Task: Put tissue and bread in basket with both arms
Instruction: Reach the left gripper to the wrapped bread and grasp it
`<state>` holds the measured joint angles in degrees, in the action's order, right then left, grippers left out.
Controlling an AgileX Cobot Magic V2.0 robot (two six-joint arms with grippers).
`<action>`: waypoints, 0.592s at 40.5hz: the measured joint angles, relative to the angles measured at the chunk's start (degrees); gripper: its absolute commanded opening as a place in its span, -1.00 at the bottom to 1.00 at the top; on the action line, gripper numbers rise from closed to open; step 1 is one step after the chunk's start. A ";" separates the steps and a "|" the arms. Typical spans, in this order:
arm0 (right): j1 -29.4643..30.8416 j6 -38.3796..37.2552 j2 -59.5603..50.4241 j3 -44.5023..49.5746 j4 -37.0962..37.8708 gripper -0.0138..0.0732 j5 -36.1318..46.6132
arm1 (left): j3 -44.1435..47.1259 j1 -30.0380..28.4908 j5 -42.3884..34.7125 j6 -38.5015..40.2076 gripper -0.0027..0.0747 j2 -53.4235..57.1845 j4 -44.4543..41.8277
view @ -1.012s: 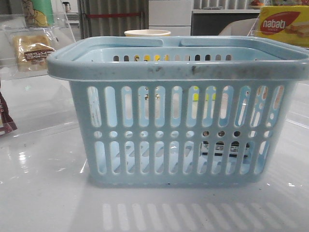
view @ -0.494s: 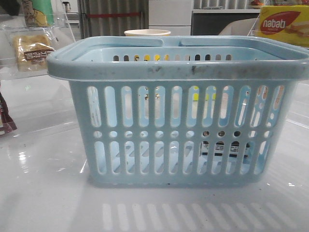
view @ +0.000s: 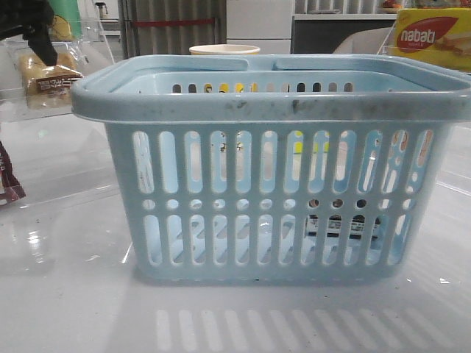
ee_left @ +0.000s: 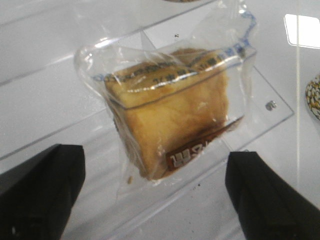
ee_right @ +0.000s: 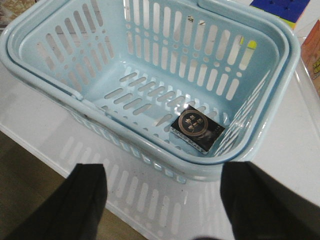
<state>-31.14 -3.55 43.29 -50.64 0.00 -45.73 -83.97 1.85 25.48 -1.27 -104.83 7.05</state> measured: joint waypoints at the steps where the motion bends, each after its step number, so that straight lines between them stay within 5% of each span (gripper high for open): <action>1: 0.00 0.00 0.00 0.00 0.00 0.65 0.00 | -0.09 -0.10 -0.68 0.00 0.68 -0.40 0.00; 9: 0.00 0.00 0.00 0.00 0.00 0.65 0.00 | -0.09 -0.10 -5.14 0.00 0.66 -2.44 0.19; 24: 0.00 0.00 0.00 0.00 0.00 0.65 0.00 | -0.09 -0.10 -6.85 0.00 0.29 -3.35 0.33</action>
<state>-31.14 -3.55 43.29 -50.64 0.00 -45.73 -84.06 1.76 18.62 -1.27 -108.18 7.38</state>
